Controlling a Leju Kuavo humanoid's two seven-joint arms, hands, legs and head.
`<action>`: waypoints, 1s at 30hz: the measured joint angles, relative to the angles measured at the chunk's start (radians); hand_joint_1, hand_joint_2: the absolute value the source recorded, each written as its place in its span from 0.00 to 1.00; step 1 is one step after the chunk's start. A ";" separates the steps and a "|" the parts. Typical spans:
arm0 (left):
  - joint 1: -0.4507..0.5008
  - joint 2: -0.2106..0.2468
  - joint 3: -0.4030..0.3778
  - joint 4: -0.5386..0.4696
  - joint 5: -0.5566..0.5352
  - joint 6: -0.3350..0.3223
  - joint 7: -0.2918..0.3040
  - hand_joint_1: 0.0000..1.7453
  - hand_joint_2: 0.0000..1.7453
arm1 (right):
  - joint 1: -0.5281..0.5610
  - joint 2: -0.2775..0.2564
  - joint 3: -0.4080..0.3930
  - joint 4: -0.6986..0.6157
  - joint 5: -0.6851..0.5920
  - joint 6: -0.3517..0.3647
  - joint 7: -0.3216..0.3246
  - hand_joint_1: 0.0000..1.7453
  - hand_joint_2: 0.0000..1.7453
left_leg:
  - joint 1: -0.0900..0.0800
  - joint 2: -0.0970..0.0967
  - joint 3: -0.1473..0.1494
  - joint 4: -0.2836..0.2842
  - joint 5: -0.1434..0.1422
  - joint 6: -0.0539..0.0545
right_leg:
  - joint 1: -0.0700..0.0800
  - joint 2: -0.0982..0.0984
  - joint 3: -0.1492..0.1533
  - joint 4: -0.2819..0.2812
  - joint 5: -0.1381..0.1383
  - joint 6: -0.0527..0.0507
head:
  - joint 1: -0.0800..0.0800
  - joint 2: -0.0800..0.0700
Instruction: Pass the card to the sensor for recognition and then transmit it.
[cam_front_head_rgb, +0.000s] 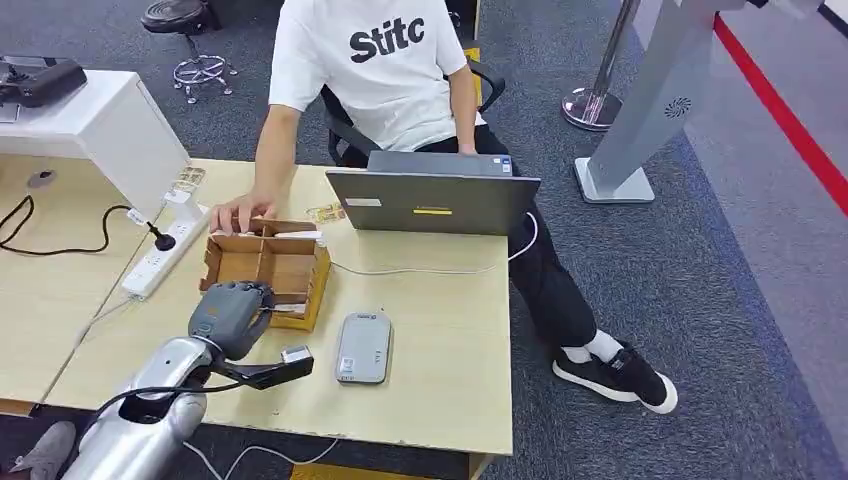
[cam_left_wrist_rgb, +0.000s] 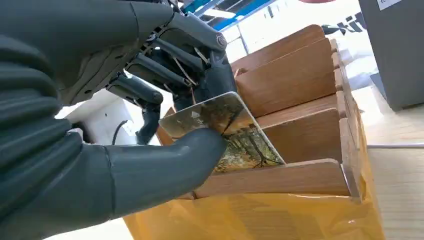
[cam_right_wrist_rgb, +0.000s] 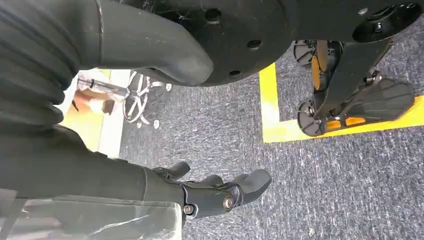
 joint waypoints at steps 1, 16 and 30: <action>0.000 0.002 0.000 0.000 0.000 0.000 0.000 1.00 1.00 | 0.000 0.000 0.000 0.000 0.000 0.000 0.000 0.00 1.00 | 0.000 0.000 0.000 0.000 0.000 0.000 | 0.000 0.000 0.000 0.000 0.000 0.000 | 0.000 0.000; -0.094 0.008 0.090 -0.187 0.074 0.092 0.022 1.00 1.00 | -0.001 -0.002 0.015 0.005 -0.011 -0.016 -0.005 0.00 1.00 | 0.000 0.000 0.000 0.000 0.001 -0.001 | 0.000 0.000 0.000 0.000 0.001 0.000 | 0.000 0.000; -0.111 0.009 0.120 -0.261 0.083 0.102 0.027 1.00 1.00 | -0.005 -0.002 0.031 0.005 -0.018 -0.017 0.008 0.00 1.00 | 0.000 0.000 0.000 0.000 0.001 0.000 | 0.000 0.000 0.000 0.000 0.001 0.000 | 0.000 0.000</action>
